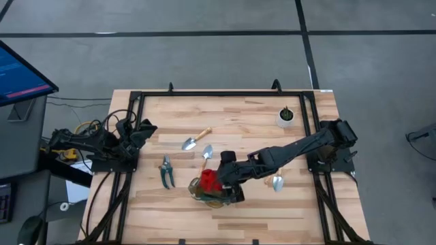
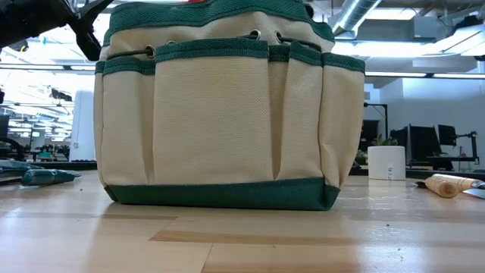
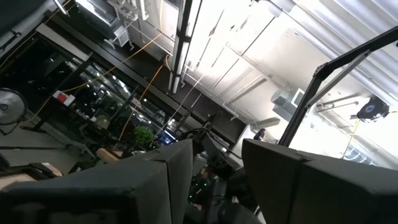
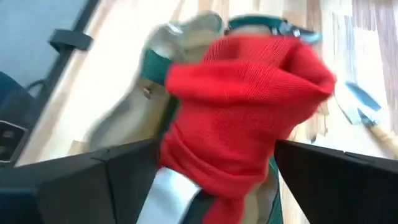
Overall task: Pick & Place Garden tools in Gardening bag
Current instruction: Put the red gloves into the gardening bag, then put the brown trowel into the gardening bag pocket
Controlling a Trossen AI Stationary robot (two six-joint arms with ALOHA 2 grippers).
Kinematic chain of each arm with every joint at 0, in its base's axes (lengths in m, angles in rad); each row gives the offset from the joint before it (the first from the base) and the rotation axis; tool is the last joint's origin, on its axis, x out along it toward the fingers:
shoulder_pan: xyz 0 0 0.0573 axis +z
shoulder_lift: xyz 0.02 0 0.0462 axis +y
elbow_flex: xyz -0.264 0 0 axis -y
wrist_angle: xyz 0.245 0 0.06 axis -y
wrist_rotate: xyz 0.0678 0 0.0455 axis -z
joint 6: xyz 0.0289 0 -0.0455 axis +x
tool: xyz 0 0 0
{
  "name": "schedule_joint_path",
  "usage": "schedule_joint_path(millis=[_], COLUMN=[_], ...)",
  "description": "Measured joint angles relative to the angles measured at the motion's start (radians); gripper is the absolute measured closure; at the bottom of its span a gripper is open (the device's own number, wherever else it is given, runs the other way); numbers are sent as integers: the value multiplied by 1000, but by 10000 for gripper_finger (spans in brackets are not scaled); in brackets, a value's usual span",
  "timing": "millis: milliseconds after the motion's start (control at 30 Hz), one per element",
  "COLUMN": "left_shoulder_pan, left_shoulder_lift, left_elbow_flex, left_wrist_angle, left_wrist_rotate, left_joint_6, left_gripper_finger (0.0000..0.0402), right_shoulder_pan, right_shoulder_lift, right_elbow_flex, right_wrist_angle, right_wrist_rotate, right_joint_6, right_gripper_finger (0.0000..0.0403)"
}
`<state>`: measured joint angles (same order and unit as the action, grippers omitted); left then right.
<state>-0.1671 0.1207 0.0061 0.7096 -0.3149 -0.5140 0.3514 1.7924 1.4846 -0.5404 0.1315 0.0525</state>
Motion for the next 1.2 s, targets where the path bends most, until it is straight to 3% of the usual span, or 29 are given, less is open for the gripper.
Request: schedule_joint_path(millis=[300, 467, 767, 900, 1100, 1200], left_shoulder_pan=[0, 0, 0, 0, 0, 0], left_shoulder_lift=[0, 0, 0, 0, 0, 0], left_elbow_flex=[0, 0, 0, 0, 0, 0], left_wrist_angle=[4, 4, 12, 25, 33, 33], left_wrist_rotate=[-1, -1, -2, -8, -8, -8], left_joint_6=[0, 0, 0, 0, 5, 5], left_gripper_finger=[270, 270, 270, 270, 270, 270], right_shoulder_pan=[1, 1, -20, -61, -81, -73], right_shoulder_lift=[0, 0, -1, -19, -15, -22], right_elbow_flex=[169, 192, 208, 281, 303, 238], right_wrist_angle=[-174, -174, -242, -469, -1002, -1018], right_wrist_rotate=[9, 170, 234, 233, 228, 187], right_joint_6=[-7, 22, 48, 264, 807, 1015], right_gripper_finger=[108, 112, 184, 208, 199, 176])
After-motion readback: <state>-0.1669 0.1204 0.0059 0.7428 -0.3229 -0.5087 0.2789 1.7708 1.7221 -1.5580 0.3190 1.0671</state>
